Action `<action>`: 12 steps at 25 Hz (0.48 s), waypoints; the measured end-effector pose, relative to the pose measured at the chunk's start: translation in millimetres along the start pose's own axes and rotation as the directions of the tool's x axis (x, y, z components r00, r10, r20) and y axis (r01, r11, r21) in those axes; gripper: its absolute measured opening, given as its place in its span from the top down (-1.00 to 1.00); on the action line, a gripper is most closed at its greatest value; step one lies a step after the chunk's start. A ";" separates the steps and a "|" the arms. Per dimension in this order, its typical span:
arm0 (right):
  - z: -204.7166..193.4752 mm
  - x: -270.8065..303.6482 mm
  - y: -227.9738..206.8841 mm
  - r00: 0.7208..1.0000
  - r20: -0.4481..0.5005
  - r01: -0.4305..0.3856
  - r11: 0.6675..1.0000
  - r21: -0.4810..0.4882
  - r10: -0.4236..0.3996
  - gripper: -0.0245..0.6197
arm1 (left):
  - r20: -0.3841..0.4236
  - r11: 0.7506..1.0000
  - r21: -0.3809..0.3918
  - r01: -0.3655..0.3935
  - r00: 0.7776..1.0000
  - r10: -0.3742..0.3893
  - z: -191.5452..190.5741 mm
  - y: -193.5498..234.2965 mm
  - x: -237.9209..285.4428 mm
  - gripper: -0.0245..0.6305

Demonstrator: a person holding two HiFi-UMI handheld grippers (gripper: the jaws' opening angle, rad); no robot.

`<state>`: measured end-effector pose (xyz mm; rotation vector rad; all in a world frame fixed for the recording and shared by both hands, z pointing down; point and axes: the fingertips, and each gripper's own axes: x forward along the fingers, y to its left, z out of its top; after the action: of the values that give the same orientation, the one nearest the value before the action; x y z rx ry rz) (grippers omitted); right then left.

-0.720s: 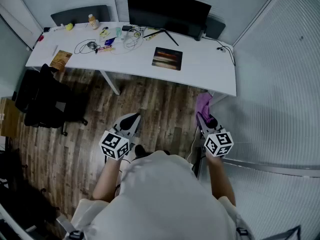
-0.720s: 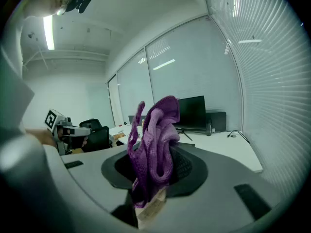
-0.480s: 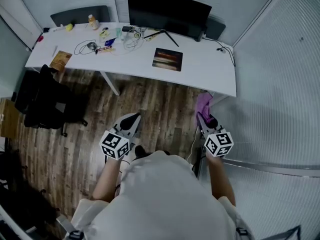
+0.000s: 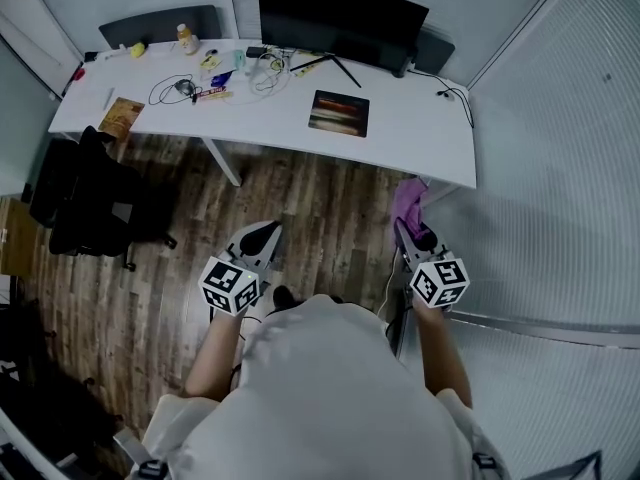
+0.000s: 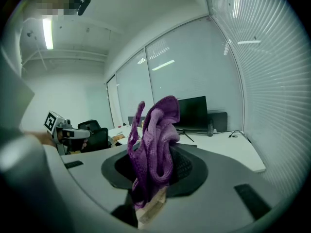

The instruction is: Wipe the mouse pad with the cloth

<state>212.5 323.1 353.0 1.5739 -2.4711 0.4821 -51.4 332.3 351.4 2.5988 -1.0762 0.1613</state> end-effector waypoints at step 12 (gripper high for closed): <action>-7.3 24.3 40.8 0.999 0.012 0.037 0.999 0.016 -0.037 0.49 | -0.013 1.000 0.004 0.028 1.000 -0.028 -7.6 40.0 -31.0 0.86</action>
<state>165.1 321.0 360.2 1.6305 -2.4485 0.4882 -101.3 329.0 361.6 2.6118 -1.0362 0.1739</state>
